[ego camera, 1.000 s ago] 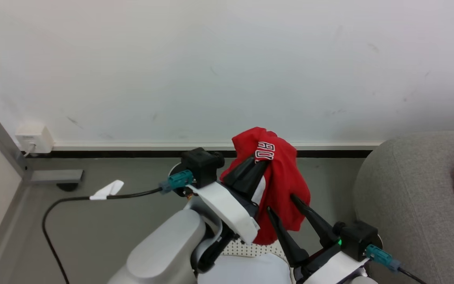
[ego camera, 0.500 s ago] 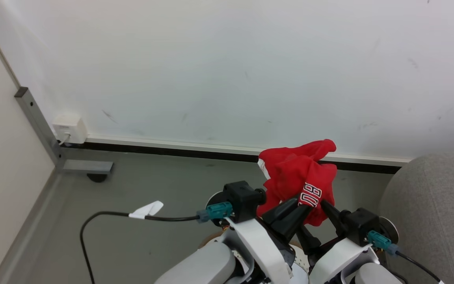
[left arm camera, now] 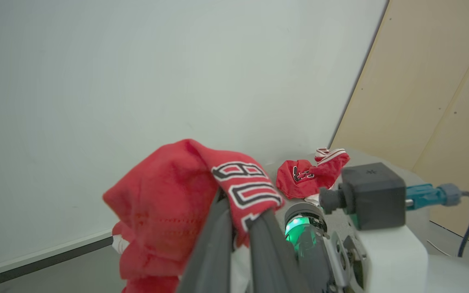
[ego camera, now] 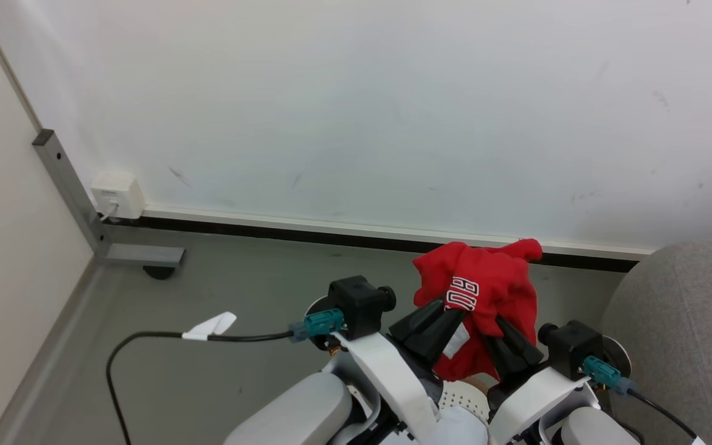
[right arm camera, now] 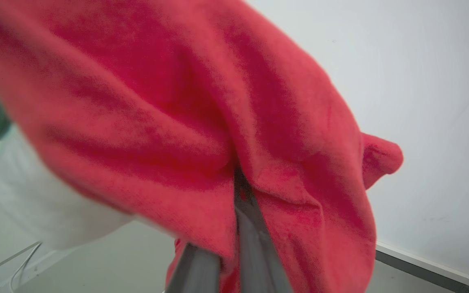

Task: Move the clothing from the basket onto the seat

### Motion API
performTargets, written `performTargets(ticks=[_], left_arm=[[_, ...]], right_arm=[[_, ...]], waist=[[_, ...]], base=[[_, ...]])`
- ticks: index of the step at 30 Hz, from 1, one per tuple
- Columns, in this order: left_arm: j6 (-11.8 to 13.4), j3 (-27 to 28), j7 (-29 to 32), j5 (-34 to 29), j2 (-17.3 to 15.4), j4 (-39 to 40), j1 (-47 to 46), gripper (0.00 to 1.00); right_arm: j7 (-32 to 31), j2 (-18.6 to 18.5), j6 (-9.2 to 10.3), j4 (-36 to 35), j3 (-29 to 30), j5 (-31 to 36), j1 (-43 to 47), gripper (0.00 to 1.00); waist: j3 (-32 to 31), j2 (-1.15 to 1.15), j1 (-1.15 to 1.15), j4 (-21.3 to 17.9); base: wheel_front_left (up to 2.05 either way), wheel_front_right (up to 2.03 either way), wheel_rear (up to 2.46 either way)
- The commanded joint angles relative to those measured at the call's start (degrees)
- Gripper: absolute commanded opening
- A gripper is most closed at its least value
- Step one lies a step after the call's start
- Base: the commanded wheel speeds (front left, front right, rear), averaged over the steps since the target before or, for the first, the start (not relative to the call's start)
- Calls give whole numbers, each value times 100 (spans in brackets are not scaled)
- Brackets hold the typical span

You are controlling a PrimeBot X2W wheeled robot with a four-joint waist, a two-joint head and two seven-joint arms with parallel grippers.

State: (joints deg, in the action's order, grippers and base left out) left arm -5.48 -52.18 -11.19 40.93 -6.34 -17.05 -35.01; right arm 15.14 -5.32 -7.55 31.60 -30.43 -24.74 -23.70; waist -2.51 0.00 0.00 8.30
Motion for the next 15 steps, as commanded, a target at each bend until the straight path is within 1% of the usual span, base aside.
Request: performTargets(ticks=[1, 11, 12, 13, 14, 15], left_arm=[[20, 36, -36, 72, -39, -35, 14, 0], [80, 104, -167, 2, -87, -259, -44, 0], [81, 94, -166, -1, -79, -270, -41, 15], [90, 93, -173, -10, -76, -281, -42, 42], [97, 86, -186, -24, -73, -287, -41, 83], [102, 80, -195, -31, -72, -291, -39, 100]], right_arm=[[-1, -2, 13, -34, -1, -33, -12, 0], [0, -64, 13, -327, -58, -206, 110, 0], [-1, -78, 13, -350, -53, -208, 129, 0], [-1, -90, 13, -372, -56, -216, 144, 0], [-1, -102, 13, -398, -33, -223, 155, 0], [-1, -117, 13, -433, -17, -222, 163, 0]], waist=[[10, 0, 0, -15], [63, 0, 0, -249], [63, 0, 0, -283], [64, 0, 0, -321], [66, 0, 0, -359], [73, 0, 0, -402]], base=[[0, 0, 0], [0, 0, 0], [0, 0, 0], [0, 0, 0], [0, 0, 0], [0, 0, 0]])
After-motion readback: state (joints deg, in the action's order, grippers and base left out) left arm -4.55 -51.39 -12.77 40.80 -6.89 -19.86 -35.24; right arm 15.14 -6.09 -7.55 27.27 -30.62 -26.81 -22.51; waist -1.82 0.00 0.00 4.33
